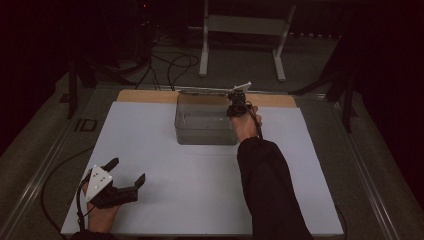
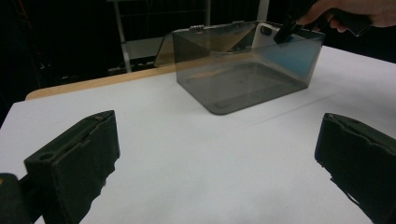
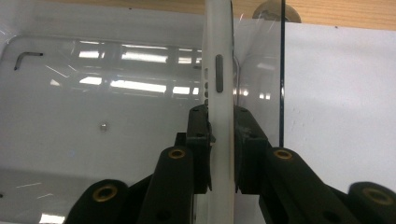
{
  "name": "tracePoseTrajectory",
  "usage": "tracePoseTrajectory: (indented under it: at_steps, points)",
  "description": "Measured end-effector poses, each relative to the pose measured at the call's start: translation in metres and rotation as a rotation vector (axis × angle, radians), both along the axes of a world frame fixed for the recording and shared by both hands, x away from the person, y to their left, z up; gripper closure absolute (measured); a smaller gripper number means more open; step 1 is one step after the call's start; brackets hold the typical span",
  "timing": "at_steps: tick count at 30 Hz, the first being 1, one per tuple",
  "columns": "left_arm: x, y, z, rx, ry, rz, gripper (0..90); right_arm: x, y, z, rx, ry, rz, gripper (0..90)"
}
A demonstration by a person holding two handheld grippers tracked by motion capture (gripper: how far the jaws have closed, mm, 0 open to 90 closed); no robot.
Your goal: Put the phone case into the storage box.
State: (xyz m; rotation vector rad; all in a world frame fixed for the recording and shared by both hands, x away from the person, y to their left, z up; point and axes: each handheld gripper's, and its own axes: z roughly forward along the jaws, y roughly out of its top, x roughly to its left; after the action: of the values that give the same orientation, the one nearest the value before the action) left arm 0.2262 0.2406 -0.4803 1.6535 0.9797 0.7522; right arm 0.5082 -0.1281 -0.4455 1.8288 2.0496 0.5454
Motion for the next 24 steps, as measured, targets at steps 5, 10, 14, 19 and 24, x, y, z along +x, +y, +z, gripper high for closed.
tracePoseTrajectory:
  at_steps: [5,10,14,19,24]
  points:
    - [-0.0001,0.0000,0.0001,0.000,-0.001,0.000,0.7,0.0000,0.0015,-0.0013,-0.005,0.005,0.002,79.3]
    - [-0.0001,0.0001,0.0002,0.000,0.000,0.000,0.7,0.0003,0.0014,-0.0013,-0.001,0.009,0.000,79.2]
    - [-0.0002,0.0001,0.0002,0.000,0.000,0.000,0.7,0.0004,0.0020,-0.0015,-0.005,0.009,-0.003,79.1]
    - [-0.0002,0.0002,0.0002,-0.001,-0.001,-0.001,0.7,0.0003,0.0024,-0.0014,-0.012,0.010,0.003,78.7]
    - [-0.0001,0.0001,0.0001,-0.001,-0.001,0.000,0.7,-0.0012,0.0036,-0.0001,-0.041,-0.005,0.025,75.0]
